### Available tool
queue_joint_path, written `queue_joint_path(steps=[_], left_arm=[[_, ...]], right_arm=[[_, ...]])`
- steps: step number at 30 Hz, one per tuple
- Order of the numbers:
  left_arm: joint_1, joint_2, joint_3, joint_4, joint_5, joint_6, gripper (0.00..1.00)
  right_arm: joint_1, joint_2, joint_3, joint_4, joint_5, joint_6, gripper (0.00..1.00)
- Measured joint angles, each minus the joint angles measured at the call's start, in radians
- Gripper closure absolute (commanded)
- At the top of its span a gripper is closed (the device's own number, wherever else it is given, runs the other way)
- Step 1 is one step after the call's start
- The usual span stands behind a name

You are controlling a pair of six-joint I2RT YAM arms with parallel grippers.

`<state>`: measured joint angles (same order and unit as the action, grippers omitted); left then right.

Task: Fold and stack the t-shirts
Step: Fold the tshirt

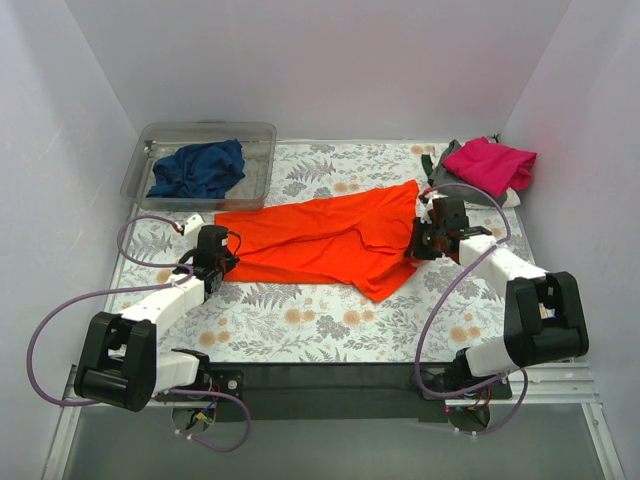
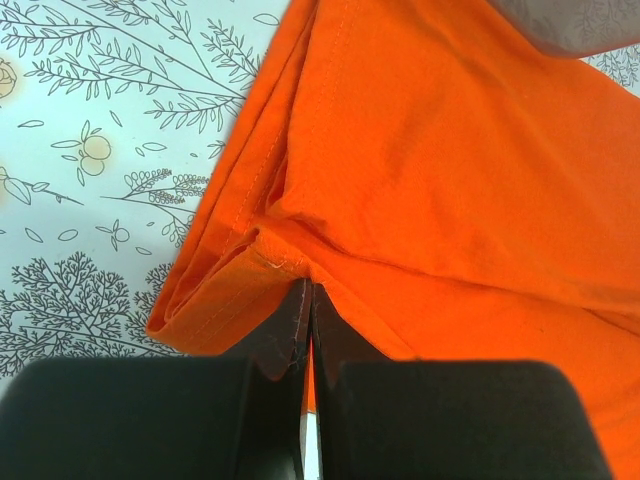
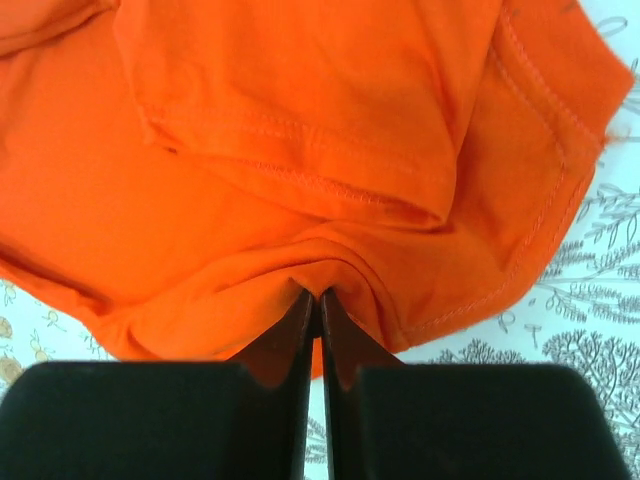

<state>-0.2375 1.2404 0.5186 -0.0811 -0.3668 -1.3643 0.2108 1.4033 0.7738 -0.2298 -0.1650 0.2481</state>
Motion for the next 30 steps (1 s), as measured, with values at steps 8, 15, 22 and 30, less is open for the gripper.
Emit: queue_joint_path(steps=[8,15,22,30], left_arm=[[0.0,0.009,0.0,0.0,-0.003,0.0,1.0],[0.0,0.015,0.0,0.0,-0.004,0.0,1.0],[0.0,0.019,0.0,0.0,-0.004,0.003,1.0],[0.0,0.029,0.0,0.0,-0.003,0.006,1.0]], right_arm=[[0.006,0.154,0.087,-0.001,0.01,-0.018,0.8],[0.019,0.022,0.063,-0.003,0.041,-0.036,0.47],[0.02,-0.209,-0.01,-0.008,0.073,-0.038,0.48],[0.02,-0.219,-0.074,-0.055,0.084,-0.038,0.55]])
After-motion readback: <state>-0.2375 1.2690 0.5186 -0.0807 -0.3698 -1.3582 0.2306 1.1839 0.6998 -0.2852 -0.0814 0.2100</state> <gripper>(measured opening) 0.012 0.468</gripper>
